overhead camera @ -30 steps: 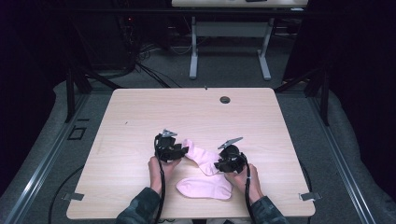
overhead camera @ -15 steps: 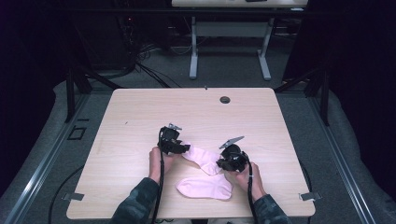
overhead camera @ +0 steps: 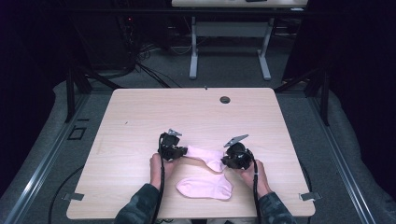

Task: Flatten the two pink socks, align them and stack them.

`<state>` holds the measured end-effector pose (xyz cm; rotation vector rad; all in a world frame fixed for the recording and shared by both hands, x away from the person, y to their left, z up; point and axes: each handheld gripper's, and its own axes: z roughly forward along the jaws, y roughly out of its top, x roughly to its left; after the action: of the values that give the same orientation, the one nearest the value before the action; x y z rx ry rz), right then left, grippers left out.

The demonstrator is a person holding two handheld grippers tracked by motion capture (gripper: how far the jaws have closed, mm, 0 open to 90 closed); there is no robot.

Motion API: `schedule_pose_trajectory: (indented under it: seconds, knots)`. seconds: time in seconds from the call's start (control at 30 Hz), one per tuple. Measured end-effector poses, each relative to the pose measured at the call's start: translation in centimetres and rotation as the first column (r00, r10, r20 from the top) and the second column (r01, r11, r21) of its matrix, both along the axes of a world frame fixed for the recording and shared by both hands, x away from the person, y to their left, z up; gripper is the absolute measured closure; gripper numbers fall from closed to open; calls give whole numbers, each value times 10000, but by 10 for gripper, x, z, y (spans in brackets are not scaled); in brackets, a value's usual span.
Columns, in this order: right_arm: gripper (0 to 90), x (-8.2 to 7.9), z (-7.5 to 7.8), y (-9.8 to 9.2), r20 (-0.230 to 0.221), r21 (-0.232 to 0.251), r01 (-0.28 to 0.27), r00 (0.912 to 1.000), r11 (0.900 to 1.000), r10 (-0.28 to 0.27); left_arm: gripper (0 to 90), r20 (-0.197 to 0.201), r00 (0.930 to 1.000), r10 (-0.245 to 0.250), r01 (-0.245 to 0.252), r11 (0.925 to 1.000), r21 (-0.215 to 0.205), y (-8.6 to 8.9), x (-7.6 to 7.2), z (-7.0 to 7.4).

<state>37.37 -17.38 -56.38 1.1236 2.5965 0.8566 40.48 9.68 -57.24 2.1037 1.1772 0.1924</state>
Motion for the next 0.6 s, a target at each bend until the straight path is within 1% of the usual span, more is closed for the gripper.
schedule_pose_trajectory:
  seconds: [0.03, 0.07, 0.1, 0.13, 0.17, 0.2, 0.23, 0.27, 0.33, 0.37, 0.4, 0.43, 0.47, 0.5, 0.53, 0.57, 0.6]
  knots:
    - [840, 0, 0, 0, 24, 4, -70, 10000, 10000, 70, 868, 88, 10000, 32, -32, 10000, -82, 0, -5, 0]
    - [840, 1, 0, -2, 20, -58, -174, 9998, 9998, 174, 869, 88, 10000, 32, -32, 10000, -82, 0, -5, 0]
    - [841, 1, 1, -3, -71, -51, -258, 9996, 9997, 258, 869, 195, 9998, 57, -53, 9998, -205, 1, -11, 0]
    - [842, 1, 1, -4, -120, 3, -291, 9995, 9996, 291, 869, 244, 9997, 40, -32, 9995, -307, 2, -14, 0]
    - [843, 2, 1, -5, -96, 118, -314, 9995, 9994, 315, 869, 219, 9997, 121, -111, 9989, -464, 3, -17, 0]
    - [844, 2, 2, -7, -125, 112, -354, 9993, 9993, 356, 870, 275, 9995, 186, -170, 9982, -577, 4, -21, 1]
    - [844, 3, 2, -8, -177, 203, -426, 9989, 9989, 430, 869, 275, 9995, 186, -170, 9982, -577, 4, -21, 1]
    - [843, 4, 3, -10, -149, 251, -445, 9989, 9987, 449, 869, 242, 9992, 324, -304, 9966, -768, 6, -26, 1]
    - [837, 5, 2, -10, -35, 242, -474, 9989, 9986, 475, 868, 304, 9989, 355, -332, 9969, -716, 5, -31, 0]
    - [831, 6, 3, -10, -6, 113, -484, 9988, 9988, 484, 868, 269, 9989, 373, -353, 9969, -705, 5, -33, -1]
    - [817, 6, 3, -10, 115, 8, -509, 9986, 9987, 509, 867, 258, 9991, 328, -310, 9973, -661, 4, -36, -2]
    - [784, 6, 4, -9, 199, -133, -474, 9987, 9988, 476, 866, 311, 9988, 381, -362, 9976, -586, 4, -39, -3]
    - [736, 6, 4, -9, 316, -241, -384, 9987, 9990, 392, 858, 311, 9988, 381, -362, 9976, -586, 4, -39, -3]
    - [736, 6, 4, -9, 316, -241, -384, 9987, 9990, 392, 858, 305, 9987, 403, -383, 9973, -630, 5, -42, -3]
    - [667, 5, 5, -10, 299, -216, -216, 9993, 9995, 222, 764, 260, 9990, 371, -354, 9974, -634, 7, -45, -3]
    - [634, 4, 5, -11, 367, -124, -158, 9992, 9998, 162, 680, 223, 9990, 385, -370, 9972, -650, 9, -47, -1]
    - [640, 3, 6, -12, 266, 43, -51, 9996, 10000, 50, 585, 256, 9985, 494, -477, 9968, -636, 12, -50, 2]
